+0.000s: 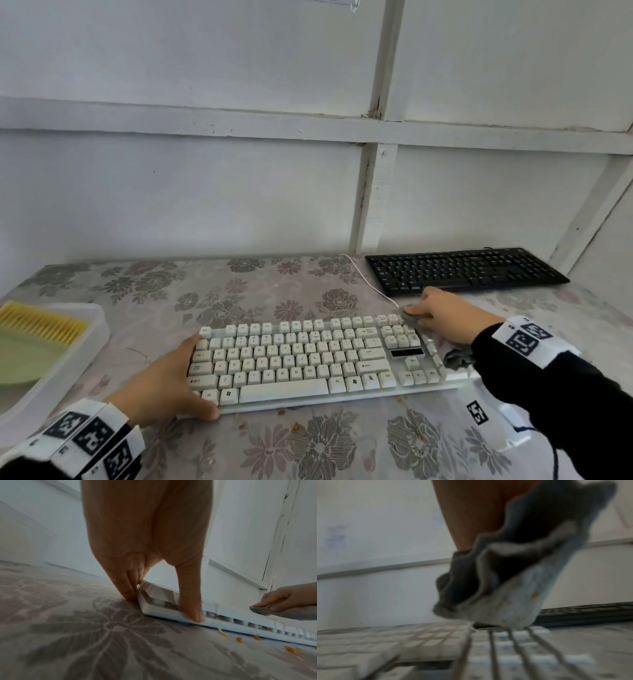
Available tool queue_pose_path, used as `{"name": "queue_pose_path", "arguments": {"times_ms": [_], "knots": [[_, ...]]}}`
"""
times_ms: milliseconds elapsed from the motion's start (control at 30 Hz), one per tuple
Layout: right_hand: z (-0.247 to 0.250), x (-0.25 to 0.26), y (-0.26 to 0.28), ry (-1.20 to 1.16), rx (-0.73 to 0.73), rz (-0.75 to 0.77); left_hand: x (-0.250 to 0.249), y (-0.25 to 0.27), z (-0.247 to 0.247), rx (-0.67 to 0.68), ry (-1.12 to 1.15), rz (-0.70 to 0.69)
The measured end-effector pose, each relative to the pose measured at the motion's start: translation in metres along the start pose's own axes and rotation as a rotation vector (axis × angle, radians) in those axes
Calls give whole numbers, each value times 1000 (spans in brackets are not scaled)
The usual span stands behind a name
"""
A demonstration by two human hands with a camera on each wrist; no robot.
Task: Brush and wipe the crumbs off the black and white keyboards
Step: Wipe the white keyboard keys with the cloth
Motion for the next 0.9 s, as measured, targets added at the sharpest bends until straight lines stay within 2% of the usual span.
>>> {"name": "queue_pose_path", "arguments": {"times_ms": [100,233,400,567,667,767,900], "knots": [[-13,4,-5,-62,-1,-53,-2,3,0,18,-16,-4],[-17,-9,-3,-2,1,-89,-3,5,0,9,-22,-9],[-18,-20,-7,-57,-3,-134,-5,7,1,28,-34,-13],[-14,-57,1,52,-12,-280,-5,8,1,33,-35,-18],[-9,-73,8,89,13,-312,-6,8,1,32,-35,-20],[-3,-66,11,101,-27,-268,-7,8,1,31,-23,-25],[-2,-26,4,24,-87,-89,-6,8,1,35,-20,-28]]}}
Point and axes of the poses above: each hand's wrist, its own y-axis away from the middle knuckle, its own z-axis out of the back of the hand, x = y × z, the point moved 4 cm from there along -y, towards the middle knuckle, and after that the axes turned 1 degree about -z, right-handed, at the moved point
